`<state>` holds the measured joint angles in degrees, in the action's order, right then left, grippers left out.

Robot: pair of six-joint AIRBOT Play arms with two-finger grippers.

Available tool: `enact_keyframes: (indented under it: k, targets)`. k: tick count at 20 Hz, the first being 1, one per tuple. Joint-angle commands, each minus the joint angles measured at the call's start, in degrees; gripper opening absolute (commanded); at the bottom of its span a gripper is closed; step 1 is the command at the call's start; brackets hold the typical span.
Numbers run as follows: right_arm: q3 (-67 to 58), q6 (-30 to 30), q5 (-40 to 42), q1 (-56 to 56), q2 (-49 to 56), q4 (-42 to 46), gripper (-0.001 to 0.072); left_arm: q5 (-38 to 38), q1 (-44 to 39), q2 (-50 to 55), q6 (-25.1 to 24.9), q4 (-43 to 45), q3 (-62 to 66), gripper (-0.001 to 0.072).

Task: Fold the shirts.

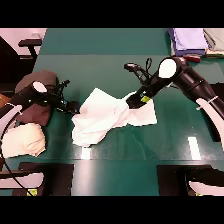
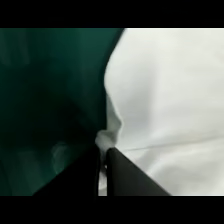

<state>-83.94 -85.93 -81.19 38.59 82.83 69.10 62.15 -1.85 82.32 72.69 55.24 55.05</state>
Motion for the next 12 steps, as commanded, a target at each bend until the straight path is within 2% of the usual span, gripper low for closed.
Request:
enact_keyframes:
  k: [1,10,12]
  targets:
    - [-2.5,0.5,-0.8,-1.4,-0.5,0.2,0.0015,0.8,0.1,-2.2,-0.7,-0.8,4.3,0.003]
    - [-36.7,0.5,-12.5,-11.6,-0.7,0.1,0.0014,-1.7,0.1,-28.1,-0.7,0.1,32.9,0.003]
    - [-39.1,0.5,-10.5,-12.7,-4.1,0.1,0.0014,-2.4,0.1,-33.0,-0.7,0.2,37.9,0.003]
